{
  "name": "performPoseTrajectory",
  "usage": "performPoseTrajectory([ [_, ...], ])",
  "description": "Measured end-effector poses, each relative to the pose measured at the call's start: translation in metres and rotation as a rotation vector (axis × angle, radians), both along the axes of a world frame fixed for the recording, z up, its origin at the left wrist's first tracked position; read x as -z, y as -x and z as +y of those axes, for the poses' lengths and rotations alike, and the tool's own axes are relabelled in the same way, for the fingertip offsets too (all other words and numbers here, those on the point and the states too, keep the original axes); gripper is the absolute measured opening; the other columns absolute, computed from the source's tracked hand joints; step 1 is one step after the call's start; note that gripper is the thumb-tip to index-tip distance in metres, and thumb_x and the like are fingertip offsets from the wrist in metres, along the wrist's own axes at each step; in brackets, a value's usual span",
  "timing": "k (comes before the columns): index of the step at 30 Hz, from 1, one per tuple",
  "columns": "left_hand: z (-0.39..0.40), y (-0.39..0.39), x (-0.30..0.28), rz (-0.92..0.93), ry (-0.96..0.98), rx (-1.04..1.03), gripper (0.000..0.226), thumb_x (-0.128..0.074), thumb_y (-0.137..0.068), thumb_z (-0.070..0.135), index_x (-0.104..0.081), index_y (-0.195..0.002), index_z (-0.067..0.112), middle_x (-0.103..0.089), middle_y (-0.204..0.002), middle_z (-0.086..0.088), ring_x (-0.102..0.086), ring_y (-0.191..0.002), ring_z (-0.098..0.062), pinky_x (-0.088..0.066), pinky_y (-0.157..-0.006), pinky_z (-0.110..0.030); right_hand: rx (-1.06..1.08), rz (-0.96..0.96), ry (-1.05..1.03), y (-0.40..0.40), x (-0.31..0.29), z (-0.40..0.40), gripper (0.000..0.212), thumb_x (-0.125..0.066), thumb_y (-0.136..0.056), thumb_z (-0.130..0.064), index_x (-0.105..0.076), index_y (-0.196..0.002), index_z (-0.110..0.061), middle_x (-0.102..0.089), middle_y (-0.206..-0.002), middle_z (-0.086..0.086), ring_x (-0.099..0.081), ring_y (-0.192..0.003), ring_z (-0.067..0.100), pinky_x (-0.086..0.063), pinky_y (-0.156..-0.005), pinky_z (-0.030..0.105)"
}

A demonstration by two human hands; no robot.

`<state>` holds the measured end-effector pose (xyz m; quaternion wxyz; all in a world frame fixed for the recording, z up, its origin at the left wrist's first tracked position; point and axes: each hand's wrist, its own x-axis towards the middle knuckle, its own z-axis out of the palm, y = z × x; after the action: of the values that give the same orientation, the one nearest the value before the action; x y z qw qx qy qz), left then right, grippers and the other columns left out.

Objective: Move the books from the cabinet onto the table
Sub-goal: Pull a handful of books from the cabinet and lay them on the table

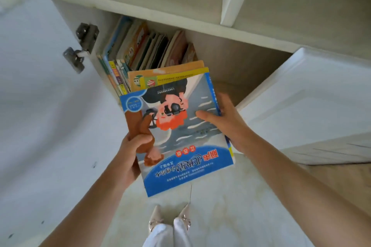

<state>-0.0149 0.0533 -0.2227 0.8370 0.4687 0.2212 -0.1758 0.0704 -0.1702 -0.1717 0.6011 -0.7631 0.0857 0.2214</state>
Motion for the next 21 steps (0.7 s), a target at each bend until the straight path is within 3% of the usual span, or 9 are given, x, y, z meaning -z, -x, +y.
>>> performPoseTrajectory([
  [5,0.004,0.057,-0.051,0.097,-0.04,-0.067,0.029,-0.064,-0.079,0.025,-0.058,-0.108,0.023,-0.074,-0.098,-0.003,-0.071,-0.091,-0.026,-0.058,-0.07,-0.035,-0.024,0.173,-0.196,0.056,-0.05,0.004,0.044,-0.069,-0.087,-0.028,-0.042,-0.121,-0.035,-0.066,-0.114,0.007,-0.073,-0.091,0.027,-0.061,-0.075,0.041],
  [9,0.009,0.089,-0.092,0.068,-0.079,-0.034,0.044,-0.064,-0.074,0.034,-0.055,-0.116,0.022,-0.072,-0.106,-0.005,-0.072,-0.086,-0.024,-0.058,-0.064,-0.033,-0.011,0.139,-0.125,0.097,-0.084,0.011,0.053,-0.073,-0.083,-0.022,-0.041,-0.126,-0.028,-0.068,-0.111,0.001,-0.073,-0.087,0.019,-0.06,-0.07,0.034],
  [11,0.011,0.101,-0.106,0.049,-0.11,-0.026,0.047,-0.065,-0.078,0.033,-0.053,-0.122,0.021,-0.072,-0.111,-0.005,-0.072,-0.092,-0.028,-0.059,-0.069,-0.037,0.005,0.132,-0.101,0.112,-0.093,0.013,0.049,-0.074,-0.082,-0.021,-0.046,-0.123,-0.022,-0.069,-0.111,0.003,-0.073,-0.088,0.019,-0.06,-0.074,0.036],
  [14,0.01,0.117,-0.13,0.059,-0.199,-0.1,0.032,-0.068,-0.084,0.026,-0.057,-0.115,0.026,-0.074,-0.103,0.001,-0.072,-0.089,-0.024,-0.059,-0.066,-0.032,-0.014,0.116,-0.097,0.128,-0.111,0.015,0.038,-0.074,-0.083,-0.021,-0.056,-0.117,-0.017,-0.073,-0.106,0.003,-0.072,-0.091,0.021,-0.059,-0.082,0.044],
  [18,0.001,0.143,-0.149,0.153,-0.281,-0.212,0.031,-0.066,-0.087,0.025,-0.058,-0.117,0.029,-0.074,-0.106,0.002,-0.071,-0.095,-0.026,-0.057,-0.077,-0.04,-0.071,0.109,-0.088,0.143,-0.127,0.013,0.033,-0.073,-0.083,-0.022,-0.059,-0.112,-0.019,-0.074,-0.1,0.001,-0.073,-0.089,0.021,-0.06,-0.08,0.044],
  [21,-0.01,0.166,-0.159,0.217,-0.317,-0.351,0.026,-0.069,-0.086,0.024,-0.06,-0.111,0.03,-0.074,-0.103,0.001,-0.07,-0.092,-0.025,-0.057,-0.073,-0.038,-0.167,0.1,-0.061,0.15,-0.134,0.01,0.028,-0.073,-0.083,-0.027,-0.059,-0.107,-0.026,-0.074,-0.098,-0.002,-0.073,-0.088,0.018,-0.06,-0.076,0.04],
])
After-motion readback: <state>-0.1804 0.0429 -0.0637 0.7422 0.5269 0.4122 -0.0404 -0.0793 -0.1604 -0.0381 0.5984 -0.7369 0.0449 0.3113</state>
